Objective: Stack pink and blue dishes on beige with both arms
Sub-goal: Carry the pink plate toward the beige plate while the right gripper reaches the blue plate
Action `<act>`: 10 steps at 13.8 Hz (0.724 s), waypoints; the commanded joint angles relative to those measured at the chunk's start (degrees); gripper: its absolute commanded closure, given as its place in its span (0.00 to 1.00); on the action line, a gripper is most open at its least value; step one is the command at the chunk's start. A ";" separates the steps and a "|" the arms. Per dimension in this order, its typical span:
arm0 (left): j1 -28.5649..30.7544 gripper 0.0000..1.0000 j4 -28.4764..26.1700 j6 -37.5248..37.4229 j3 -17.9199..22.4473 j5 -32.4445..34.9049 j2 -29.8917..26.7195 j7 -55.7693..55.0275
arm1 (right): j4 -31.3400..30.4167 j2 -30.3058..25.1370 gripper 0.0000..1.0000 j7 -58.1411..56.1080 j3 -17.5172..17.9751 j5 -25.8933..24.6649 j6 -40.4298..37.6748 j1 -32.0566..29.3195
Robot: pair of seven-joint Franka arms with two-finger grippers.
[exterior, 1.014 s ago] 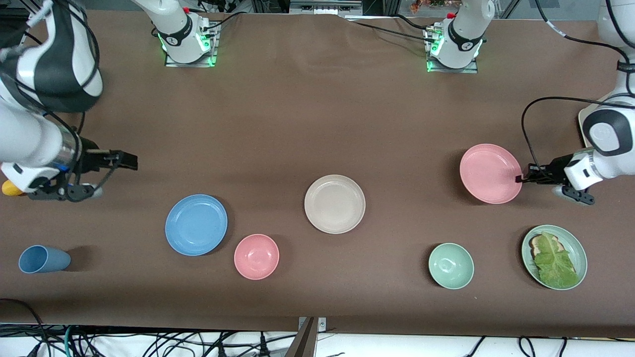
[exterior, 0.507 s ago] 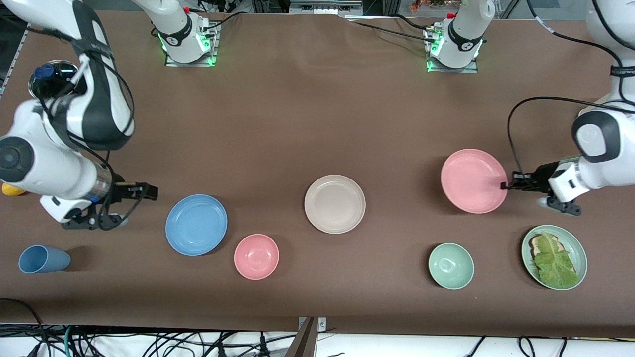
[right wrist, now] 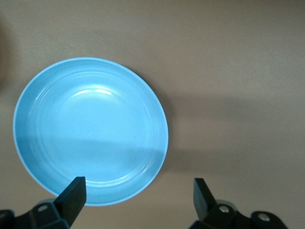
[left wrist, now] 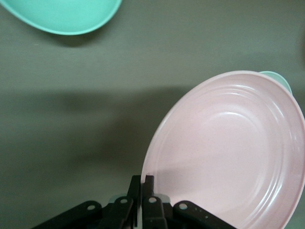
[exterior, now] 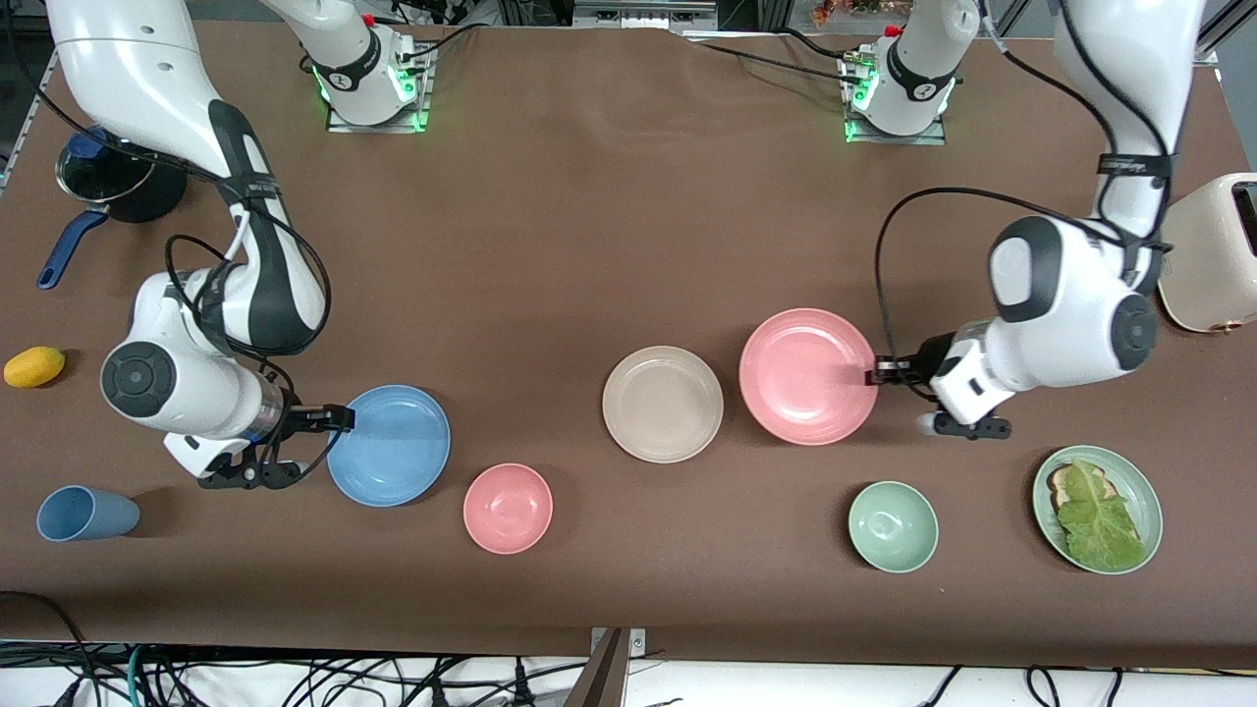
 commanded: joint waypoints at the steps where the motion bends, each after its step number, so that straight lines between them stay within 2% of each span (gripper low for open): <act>1: -5.56 1.00 3.06 3.82 0.44 1.08 4.02 -7.93 | 1.58 2.64 0.01 -0.20 0.00 0.91 2.43 -0.44; 4: -11.54 1.00 3.76 8.74 0.53 1.17 6.13 -17.17 | 1.49 4.22 0.06 -0.38 0.00 1.00 3.84 -0.70; 8: -15.07 1.00 4.20 13.66 0.53 1.17 8.94 -21.67 | 1.23 6.33 0.08 -0.29 0.00 1.26 6.65 -0.88; 10: -16.47 1.00 4.20 16.13 0.53 1.17 10.35 -23.60 | 1.05 7.03 0.09 -0.38 0.00 3.10 7.36 -0.79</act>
